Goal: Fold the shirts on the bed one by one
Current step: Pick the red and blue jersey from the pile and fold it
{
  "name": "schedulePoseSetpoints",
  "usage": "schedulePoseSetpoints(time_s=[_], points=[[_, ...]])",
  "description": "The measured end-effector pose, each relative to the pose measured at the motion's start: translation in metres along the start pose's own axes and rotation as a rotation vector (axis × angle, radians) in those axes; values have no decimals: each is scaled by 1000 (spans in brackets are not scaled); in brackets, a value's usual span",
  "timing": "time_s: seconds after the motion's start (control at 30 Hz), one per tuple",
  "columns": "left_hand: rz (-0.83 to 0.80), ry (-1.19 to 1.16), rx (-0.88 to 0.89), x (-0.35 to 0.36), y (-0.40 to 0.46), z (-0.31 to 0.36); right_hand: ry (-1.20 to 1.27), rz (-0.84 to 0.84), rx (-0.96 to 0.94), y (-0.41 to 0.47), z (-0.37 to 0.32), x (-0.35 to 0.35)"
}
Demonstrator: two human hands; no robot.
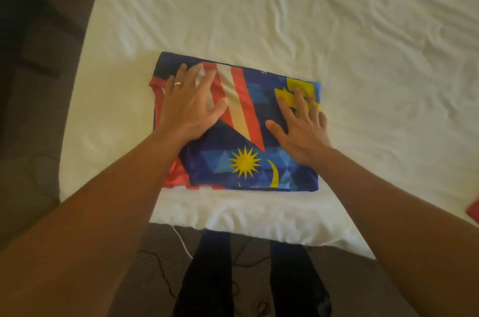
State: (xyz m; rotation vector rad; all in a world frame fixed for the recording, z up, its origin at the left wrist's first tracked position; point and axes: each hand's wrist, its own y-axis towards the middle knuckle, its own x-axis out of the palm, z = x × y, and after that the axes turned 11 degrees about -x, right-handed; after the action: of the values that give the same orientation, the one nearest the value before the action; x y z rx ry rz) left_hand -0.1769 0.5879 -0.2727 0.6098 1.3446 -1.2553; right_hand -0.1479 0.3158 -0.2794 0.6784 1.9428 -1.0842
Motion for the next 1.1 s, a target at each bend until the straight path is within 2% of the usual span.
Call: schedulePoseSetpoints(time_s=[0.07,0.13,0.2,0.23,0.33,0.4,0.47,0.57,0.83,0.97,1.1], points=[[195,-105,-146,-3,-16,-2,166,199,105,-10,-2,-4],[263,-168,-464,-5,-35,-10,320,342,329,-23,2,-2],[124,-301,-785,-5,-51,-17,492,377,540,-36,8,2],[55,-403,-891,-4,-55,-21,589,377,622,-39,8,1],[-46,-784,-1033,-7,-54,-26,899,377,756,-36,-1,-8],[-156,-1009,-1043,-11,-48,-30,1048,338,809,-29,-8,-14],[-333,-1144,-998,-17,-47,-31,1153,271,861,-27,-13,-17],[-445,-1181,-878,-25,-48,-32,1066,259,769,-28,-18,-28],[-224,-1186,-621,-107,-74,-3,886,381,401,-55,-52,-99],[-132,-1143,-545,-164,-100,4,854,389,254,-70,-74,-152],[-85,-1126,-566,-220,-126,8,877,340,84,-83,-98,-217]])
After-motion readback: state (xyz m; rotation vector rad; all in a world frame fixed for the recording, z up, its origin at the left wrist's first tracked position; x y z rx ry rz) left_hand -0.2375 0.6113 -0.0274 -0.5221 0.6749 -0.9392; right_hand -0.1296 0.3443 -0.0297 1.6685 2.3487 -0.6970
